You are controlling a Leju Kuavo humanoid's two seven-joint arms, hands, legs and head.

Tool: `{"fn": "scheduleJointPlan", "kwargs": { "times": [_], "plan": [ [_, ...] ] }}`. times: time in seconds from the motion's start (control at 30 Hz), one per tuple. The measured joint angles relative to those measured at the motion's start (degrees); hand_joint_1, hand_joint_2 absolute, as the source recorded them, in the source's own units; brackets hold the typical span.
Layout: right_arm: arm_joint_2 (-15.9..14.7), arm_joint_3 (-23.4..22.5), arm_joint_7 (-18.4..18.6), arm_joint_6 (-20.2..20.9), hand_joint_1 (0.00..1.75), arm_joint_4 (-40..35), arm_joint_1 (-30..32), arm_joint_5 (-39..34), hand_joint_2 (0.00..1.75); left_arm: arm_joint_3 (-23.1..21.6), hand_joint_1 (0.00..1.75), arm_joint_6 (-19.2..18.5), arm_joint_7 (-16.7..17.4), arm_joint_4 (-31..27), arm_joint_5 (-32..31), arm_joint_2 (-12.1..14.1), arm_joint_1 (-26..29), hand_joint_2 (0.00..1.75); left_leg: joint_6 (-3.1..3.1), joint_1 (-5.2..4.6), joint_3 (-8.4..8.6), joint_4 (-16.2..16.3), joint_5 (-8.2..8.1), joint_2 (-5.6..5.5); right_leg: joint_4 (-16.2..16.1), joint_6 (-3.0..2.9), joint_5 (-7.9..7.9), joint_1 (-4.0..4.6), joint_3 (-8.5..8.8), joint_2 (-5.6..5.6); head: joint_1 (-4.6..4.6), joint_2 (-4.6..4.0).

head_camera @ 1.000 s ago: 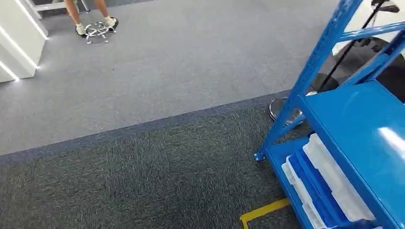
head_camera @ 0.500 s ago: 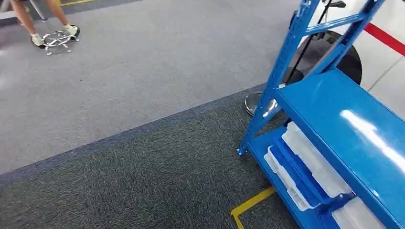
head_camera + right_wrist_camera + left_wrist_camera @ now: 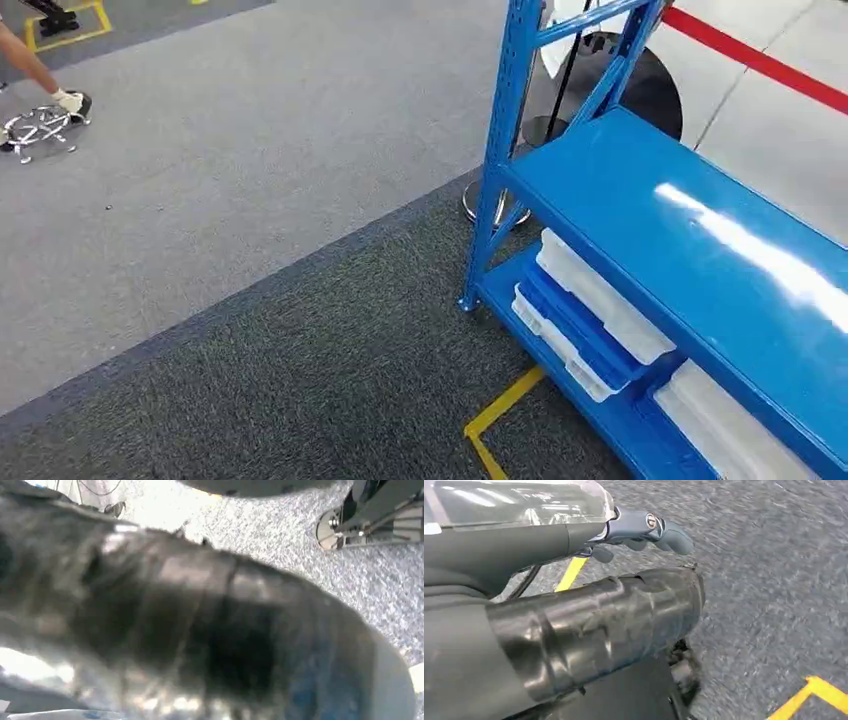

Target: Take the parts from the cabinet and place them on the table.

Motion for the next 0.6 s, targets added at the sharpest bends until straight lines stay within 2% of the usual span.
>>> {"fn": "scheduleJointPlan", "kwargs": {
  "times": [0.03,0.07,0.1,0.13,0.17,0.2,0.23,0.27,0.3,0.33,0.37,0.4,0.43,0.47,0.5,0.53,0.57,0.6],
  "plan": [
    [0.0,0.0,0.0,0.1,0.00,0.0,-0.1,0.0,0.00,0.0,0.00,0.0,0.0,0.0,0.0,0.0,0.1,0.00,-0.10,0.00,-2.30,4.8,-2.08,-0.39,0.0,-0.13,0.06,0.07,-0.14,0.66,0.00,0.00],
    [0.0,0.0,0.0,0.2,0.00,0.0,0.0,0.0,0.00,0.0,0.00,0.0,0.0,0.0,0.0,0.0,0.1,0.00,-0.17,-0.01,-4.08,8.3,-3.06,-0.50,0.1,-0.13,0.06,0.13,-0.24,1.35,0.00,0.00],
    [0.0,0.0,0.0,0.3,0.00,0.0,0.0,0.0,0.00,0.0,0.00,0.0,0.0,0.0,0.0,0.0,0.3,0.00,-0.17,-0.01,-4.79,9.6,-2.54,-0.54,0.2,-0.13,0.06,0.14,-0.26,2.16,0.00,0.00],
    [0.0,0.0,0.0,0.3,0.00,0.0,0.1,0.0,0.00,0.0,0.00,0.0,0.0,0.0,0.0,0.0,0.5,0.00,-0.07,-0.01,-4.07,7.6,-0.45,-0.55,0.3,-0.13,0.05,0.14,-0.24,3.01,-0.02,0.00],
    [0.0,0.0,0.0,0.4,0.00,0.0,0.1,0.0,0.00,0.0,0.00,0.0,0.0,0.0,0.0,0.0,0.4,0.00,0.10,0.00,-2.34,3.4,2.37,-0.76,0.5,-0.09,0.03,0.12,-0.22,3.90,0.00,0.00],
    [0.0,0.0,0.0,0.5,0.00,0.0,0.0,0.0,0.00,0.0,0.00,0.0,0.0,0.0,-0.1,0.0,0.4,0.00,0.34,0.02,-0.24,-1.6,5.09,-1.78,0.6,-0.04,0.00,0.11,-0.18,4.67,-0.04,0.00],
    [0.0,0.0,0.0,0.5,0.00,0.0,0.0,0.0,0.00,0.0,0.00,0.0,0.0,0.0,-0.1,0.0,0.5,0.00,0.68,0.06,1.48,-5.8,6.93,-4.30,0.7,0.08,-0.03,0.05,-0.31,5.25,0.00,0.00],
    [0.0,0.0,0.0,0.5,0.00,0.0,-0.2,0.0,0.00,0.0,0.00,0.0,0.0,0.0,-0.1,0.0,0.5,0.00,0.89,0.21,1.98,-7.6,6.41,-5.83,1.2,0.46,-0.16,0.50,-0.56,5.77,0.00,0.00],
    [0.0,0.0,0.0,0.5,0.00,0.0,-0.2,0.0,0.00,0.0,0.00,0.0,0.0,0.0,-0.1,0.0,0.4,0.00,0.81,0.14,1.84,-7.6,6.37,-5.19,1.0,0.92,0.08,0.24,-0.84,6.59,0.00,0.00],
    [0.0,0.0,0.0,0.5,0.00,0.0,-0.1,0.0,0.00,0.0,0.00,0.0,0.0,0.0,-0.1,0.0,0.3,0.00,1.02,-0.09,1.84,-7.6,6.28,-4.74,0.9,1.35,0.18,0.04,-1.02,7.03,0.00,0.00],
    [0.0,0.0,0.0,0.5,0.00,0.0,0.1,0.0,0.00,0.0,0.00,0.0,0.0,0.0,-0.1,0.0,0.1,0.00,1.30,-0.21,2.17,-7.6,6.42,-4.18,0.7,1.79,0.40,-0.05,-1.08,7.67,0.00,0.00],
    [0.0,0.0,0.0,0.5,0.00,0.0,0.2,0.0,0.00,0.0,0.00,0.0,0.0,0.0,-0.1,0.0,0.2,0.00,1.82,0.25,2.32,-8.3,6.83,-3.52,0.7,2.23,0.48,0.19,-1.22,8.16,0.00,0.00],
    [0.0,0.0,0.0,0.5,0.00,0.0,0.2,0.0,0.00,0.0,0.00,0.0,0.0,0.0,-0.1,0.0,0.1,0.00,2.33,0.36,2.54,-8.7,7.19,-2.40,1.7,2.20,-0.18,0.07,-1.42,5.61,0.00,0.00],
    [0.0,0.0,0.0,0.5,0.00,0.0,0.2,0.0,0.00,0.0,0.00,0.0,0.0,0.0,-0.1,0.0,0.1,0.00,2.68,0.35,2.55,-8.9,7.24,-1.93,3.8,2.36,-1.92,0.28,-2.51,2.80,0.35,0.00],
    [0.0,0.0,-0.1,0.6,0.00,0.0,0.0,0.0,0.00,0.0,0.00,0.0,0.0,0.0,-0.1,-0.1,0.2,0.00,2.76,0.26,2.49,-8.9,7.21,-1.12,7.9,2.62,-4.34,0.24,-4.51,1.48,0.31,0.00],
    [0.0,0.0,-0.2,0.6,0.00,0.0,-0.1,0.0,0.00,0.0,0.00,0.0,0.0,0.0,-0.1,-0.1,0.4,0.00,2.86,0.16,2.49,-8.8,7.14,-0.17,12.7,2.88,-6.60,0.08,-6.84,0.85,0.31,0.00],
    [0.0,0.0,-0.2,0.6,0.00,0.0,0.0,0.1,0.00,0.0,0.00,0.0,0.0,0.0,-0.1,-0.1,0.5,0.00,2.90,0.14,2.46,-8.8,7.05,0.80,16.1,3.11,-7.79,-0.04,-8.48,0.60,0.28,0.00],
    [0.0,0.0,-0.2,0.6,0.00,0.0,0.0,0.2,0.00,0.0,0.00,0.0,0.0,0.0,-0.1,0.0,0.5,0.00,2.83,0.13,2.45,-8.8,6.96,1.60,17.7,3.29,-7.82,-0.16,-9.22,0.42,0.29,0.00]
  ]
}}
